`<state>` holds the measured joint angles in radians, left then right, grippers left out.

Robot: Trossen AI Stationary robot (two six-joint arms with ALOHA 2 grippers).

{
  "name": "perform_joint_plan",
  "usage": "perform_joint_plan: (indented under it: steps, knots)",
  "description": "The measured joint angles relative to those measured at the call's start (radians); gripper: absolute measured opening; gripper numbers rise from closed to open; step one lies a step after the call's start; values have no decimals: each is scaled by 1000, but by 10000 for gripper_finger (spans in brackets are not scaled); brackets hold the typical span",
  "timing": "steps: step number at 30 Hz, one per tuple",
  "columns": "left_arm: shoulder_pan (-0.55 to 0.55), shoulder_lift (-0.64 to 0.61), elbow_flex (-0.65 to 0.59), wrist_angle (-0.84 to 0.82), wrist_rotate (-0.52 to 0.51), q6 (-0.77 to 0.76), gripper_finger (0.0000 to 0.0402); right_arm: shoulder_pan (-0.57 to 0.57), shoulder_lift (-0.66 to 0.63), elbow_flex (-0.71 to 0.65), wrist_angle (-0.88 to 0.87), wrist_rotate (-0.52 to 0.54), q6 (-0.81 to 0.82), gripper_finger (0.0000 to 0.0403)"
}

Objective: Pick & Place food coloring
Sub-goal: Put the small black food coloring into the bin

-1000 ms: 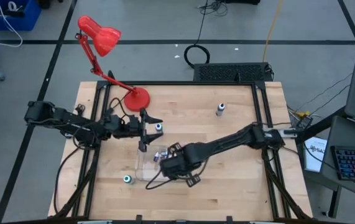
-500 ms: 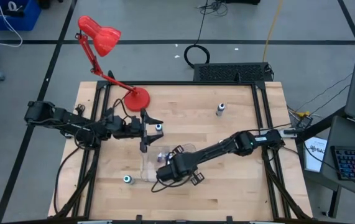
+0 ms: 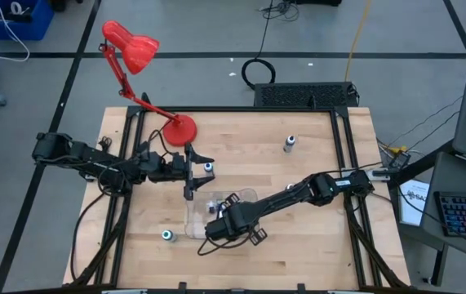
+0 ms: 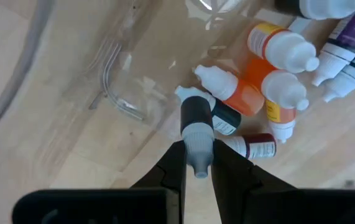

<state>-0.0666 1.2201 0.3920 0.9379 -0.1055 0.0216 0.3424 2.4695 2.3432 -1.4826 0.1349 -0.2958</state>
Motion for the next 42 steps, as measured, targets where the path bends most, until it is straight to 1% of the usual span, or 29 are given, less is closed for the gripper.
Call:
perform_joint_plan:
  steps: [4, 7, 13, 15, 21, 26, 28, 34, 40, 42]
  knots:
    - [0, 0, 0, 0, 0, 0, 274, 0, 0, 0, -7, -3, 0, 41]
    - [0, 0, 0, 0, 0, -1, 274, 4, -2, -2, -47, -6, 22, 41]
    - [0, 0, 0, 0, 0, 0, 274, 21, 0, -5, -76, -38, 48, 41]
    - [0, 0, 0, 0, 0, 0, 274, 22, 0, -5, -79, -66, 51, 41]
    - [0, 0, 0, 0, 0, -2, 274, 12, 0, -5, -74, -70, 48, 41]
    - [0, 0, 0, 0, 0, -3, 274, -5, -3, -32, -60, -171, 42, 42]
    - [0, 0, 0, 0, 0, -3, 274, -8, -4, -54, -61, -192, 46, 57]
    - [0, 0, 0, 0, 0, -4, 274, -8, -6, -79, -45, -192, 45, 108]
    - [0, 0, 0, 0, 0, -4, 274, -8, -6, -79, -38, -183, 50, 131]
    - [0, 0, 0, 0, 0, -4, 274, -8, -7, -78, -44, -155, 64, 134]
